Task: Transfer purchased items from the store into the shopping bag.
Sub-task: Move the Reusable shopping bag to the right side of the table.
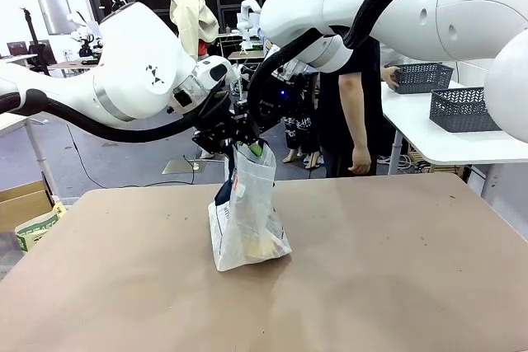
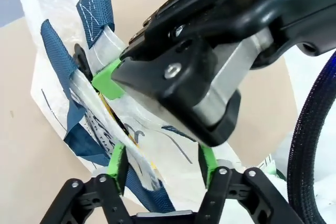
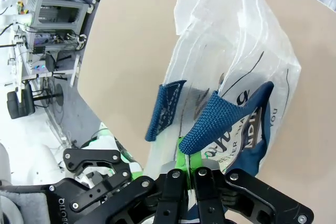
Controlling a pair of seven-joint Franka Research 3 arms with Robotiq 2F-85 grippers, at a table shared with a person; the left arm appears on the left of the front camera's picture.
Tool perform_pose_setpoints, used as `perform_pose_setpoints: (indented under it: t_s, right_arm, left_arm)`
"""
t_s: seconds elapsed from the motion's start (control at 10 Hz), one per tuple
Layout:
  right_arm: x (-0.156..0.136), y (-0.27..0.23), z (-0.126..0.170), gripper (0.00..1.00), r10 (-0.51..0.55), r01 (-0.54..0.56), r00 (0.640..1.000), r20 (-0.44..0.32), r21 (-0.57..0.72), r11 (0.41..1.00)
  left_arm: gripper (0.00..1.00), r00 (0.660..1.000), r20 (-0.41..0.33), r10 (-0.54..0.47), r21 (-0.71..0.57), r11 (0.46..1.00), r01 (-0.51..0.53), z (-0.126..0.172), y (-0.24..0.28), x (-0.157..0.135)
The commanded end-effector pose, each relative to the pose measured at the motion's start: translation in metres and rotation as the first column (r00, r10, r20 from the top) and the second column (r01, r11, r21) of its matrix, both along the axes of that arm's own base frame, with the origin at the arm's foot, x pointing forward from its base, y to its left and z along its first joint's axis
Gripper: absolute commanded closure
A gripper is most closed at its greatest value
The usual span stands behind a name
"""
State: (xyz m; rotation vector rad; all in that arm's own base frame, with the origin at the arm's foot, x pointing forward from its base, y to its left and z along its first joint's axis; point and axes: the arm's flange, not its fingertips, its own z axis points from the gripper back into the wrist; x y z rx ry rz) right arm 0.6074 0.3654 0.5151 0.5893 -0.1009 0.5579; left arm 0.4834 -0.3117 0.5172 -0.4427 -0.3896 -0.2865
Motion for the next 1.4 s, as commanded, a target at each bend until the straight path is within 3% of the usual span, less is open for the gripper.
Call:
perform_pose_setpoints:
  t_s: [0.0, 1.1, 1.3]
  right_arm:
    - [-0.003, 0.001, -0.003, 1.00, -0.032, 0.032, 0.999, -0.003, 0.019, 0.999]
    - [-0.005, 0.002, -0.006, 1.00, -0.025, 0.025, 1.000, -0.006, 0.024, 0.999]
    - [-0.002, -0.004, -0.009, 1.00, -0.012, 0.015, 0.999, -0.036, 0.080, 0.997]
  left_arm:
    - [0.00, 1.000, 0.002, 0.004, -0.038, 0.999, -0.004, 0.006, 0.009, -0.005]
    - [0.00, 1.000, -0.012, -0.022, -0.117, 0.993, 0.020, 0.000, -0.013, -0.001]
    - [0.00, 1.000, -0.008, -0.026, -0.109, 0.994, 0.025, 0.000, -0.015, 0.000]
